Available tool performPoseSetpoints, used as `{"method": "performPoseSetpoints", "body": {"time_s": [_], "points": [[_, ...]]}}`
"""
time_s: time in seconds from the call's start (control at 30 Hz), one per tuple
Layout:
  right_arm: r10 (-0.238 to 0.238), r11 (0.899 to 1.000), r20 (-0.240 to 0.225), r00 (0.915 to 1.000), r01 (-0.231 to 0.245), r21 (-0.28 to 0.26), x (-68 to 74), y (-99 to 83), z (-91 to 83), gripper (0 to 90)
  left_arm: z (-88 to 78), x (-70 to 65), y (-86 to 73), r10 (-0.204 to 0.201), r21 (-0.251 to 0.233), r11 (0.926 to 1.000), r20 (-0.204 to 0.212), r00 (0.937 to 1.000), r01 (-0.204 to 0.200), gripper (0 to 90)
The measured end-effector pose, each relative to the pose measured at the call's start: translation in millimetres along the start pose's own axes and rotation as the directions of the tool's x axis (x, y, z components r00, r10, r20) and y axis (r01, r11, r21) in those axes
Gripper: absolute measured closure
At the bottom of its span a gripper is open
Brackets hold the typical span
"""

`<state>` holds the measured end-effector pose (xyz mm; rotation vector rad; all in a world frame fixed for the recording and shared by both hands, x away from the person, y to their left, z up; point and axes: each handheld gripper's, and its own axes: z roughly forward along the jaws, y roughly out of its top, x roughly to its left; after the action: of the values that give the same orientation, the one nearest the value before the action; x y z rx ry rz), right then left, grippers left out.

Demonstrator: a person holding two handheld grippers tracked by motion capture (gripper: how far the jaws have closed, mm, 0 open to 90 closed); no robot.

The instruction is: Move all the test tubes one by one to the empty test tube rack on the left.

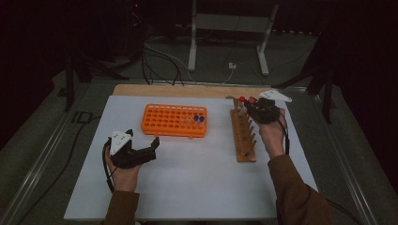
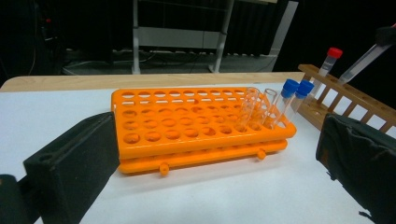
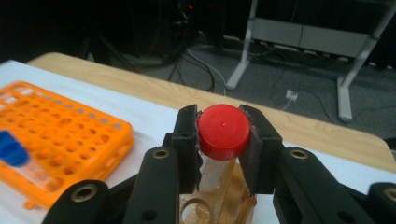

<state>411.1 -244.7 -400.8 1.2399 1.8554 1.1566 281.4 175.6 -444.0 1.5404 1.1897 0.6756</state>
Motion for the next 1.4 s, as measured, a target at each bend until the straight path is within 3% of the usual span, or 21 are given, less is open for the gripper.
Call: {"method": "performPoseSetpoints", "body": {"time_s": [0.27,0.4,0.5,0.6,0.7,0.83,0.97,1.23,1.4], "points": [[0.015,0.998,-0.065,0.9978,-0.019,-0.061,3.8,4.4,-27.0,70.4,2.6,-2.7,-2.1,0.004,0.009,1.0,0.017,0.9998,-0.004,0.3],[-0.014,0.997,-0.101,0.9948,0.006,-0.08,12.6,0.9,-39.0,70.4,3.2,-4.7,-2.5,0.007,0.003,1.0,0.039,0.9992,-0.007,0.3],[-0.033,0.997,-0.134,0.9905,0.023,-0.079,20.2,-4.0,-45.6,70.4,3.9,-6.6,-2.7,0.015,-0.001,0.9999,0.048,0.9987,-0.015,0.3],[-0.048,0.996,-0.164,0.9853,0.036,-0.077,27.6,-11.3,-50.0,70.3,5.7,-10.4,-3.7,0.069,-0.017,0.9975,0.046,0.9966,-0.068,1.2],[-0.045,0.997,-0.187,0.9813,0.031,-0.077,32.6,-20.0,-52.1,70.4,7.7,-14.5,-3.8,0.095,-0.017,0.9954,0.063,0.9935,-0.094,1.2],[-0.041,0.998,-0.224,0.9738,0.027,-0.065,41.3,-30.0,-51.8,70.3,11.0,-21.6,-0.4,0.094,0.025,0.995,0.084,0.992,-0.097,3.3],[-0.051,0.998,-0.246,0.968,0.037,-0.059,49.8,-37.3,-53.8,70.3,14.8,-29.2,2.4,0.078,0.029,0.9962,0.11,0.9909,-0.082,3.3],[-0.03,0.998,-0.285,0.958,0.016,-0.052,57.3,-47.5,-56.5,70.2,27.5,-50.9,-0.1,0.115,0.059,0.9901,0.178,0.9773,-0.128,4.1],[-0.041,0.999,-0.317,0.9474,0.029,-0.044,64.7,-46.8,-59.2,70.2,41.8,-72.9,-1.0,0.147,0.075,0.9825,0.246,0.958,-0.171,8.9]]}}
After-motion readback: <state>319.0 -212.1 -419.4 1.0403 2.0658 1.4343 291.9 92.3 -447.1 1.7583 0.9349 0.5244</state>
